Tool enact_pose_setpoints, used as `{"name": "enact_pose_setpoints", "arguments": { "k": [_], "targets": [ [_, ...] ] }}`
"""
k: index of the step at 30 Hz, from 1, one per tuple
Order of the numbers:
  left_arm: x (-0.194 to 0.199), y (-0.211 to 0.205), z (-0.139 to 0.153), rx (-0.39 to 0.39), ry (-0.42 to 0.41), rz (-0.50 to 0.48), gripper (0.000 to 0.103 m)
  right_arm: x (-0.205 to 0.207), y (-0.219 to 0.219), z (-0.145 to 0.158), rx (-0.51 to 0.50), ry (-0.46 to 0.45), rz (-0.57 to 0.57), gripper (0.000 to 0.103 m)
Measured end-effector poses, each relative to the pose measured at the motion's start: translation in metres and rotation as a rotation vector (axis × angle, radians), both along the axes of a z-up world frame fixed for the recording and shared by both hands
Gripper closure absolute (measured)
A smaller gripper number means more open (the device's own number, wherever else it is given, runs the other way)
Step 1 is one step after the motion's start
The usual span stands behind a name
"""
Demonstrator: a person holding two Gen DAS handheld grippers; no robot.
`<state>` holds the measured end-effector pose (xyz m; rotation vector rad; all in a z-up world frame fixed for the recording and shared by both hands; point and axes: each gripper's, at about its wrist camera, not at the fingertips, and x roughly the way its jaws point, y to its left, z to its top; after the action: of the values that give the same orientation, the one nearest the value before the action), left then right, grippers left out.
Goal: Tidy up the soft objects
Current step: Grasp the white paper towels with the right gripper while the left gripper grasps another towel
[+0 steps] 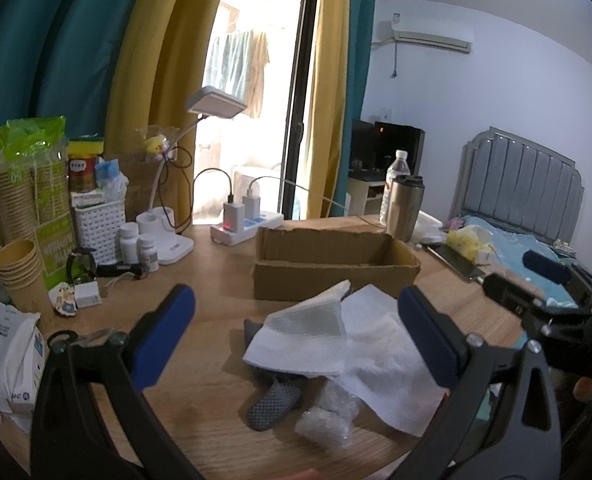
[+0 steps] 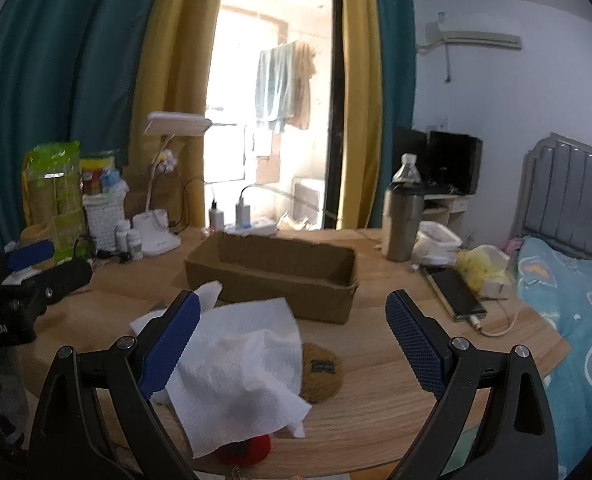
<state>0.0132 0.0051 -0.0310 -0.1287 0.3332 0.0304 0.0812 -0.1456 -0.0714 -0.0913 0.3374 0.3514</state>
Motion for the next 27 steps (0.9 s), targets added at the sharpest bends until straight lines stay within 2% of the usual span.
{"name": "enact_pose_setpoints", "arguments": {
  "k": [16, 22, 27],
  "targets": [
    [0.028, 0.024, -0.040, -0.033, 0.114, 0.037, 0.001, 0.040, 0.049, -0.057, -0.094, 0.169, 0.140, 0.013],
    [0.045, 0.025, -0.057, -0.026, 0.174, 0.028, 0.001, 0.059, 0.053, -0.078, -0.106, 0.236, 0.144, 0.021],
    [0.062, 0.019, -0.069, -0.030, 0.224, -0.003, 0.001, 0.067, 0.052, -0.083, -0.095, 0.254, 0.175, 0.032]
  ]
}}
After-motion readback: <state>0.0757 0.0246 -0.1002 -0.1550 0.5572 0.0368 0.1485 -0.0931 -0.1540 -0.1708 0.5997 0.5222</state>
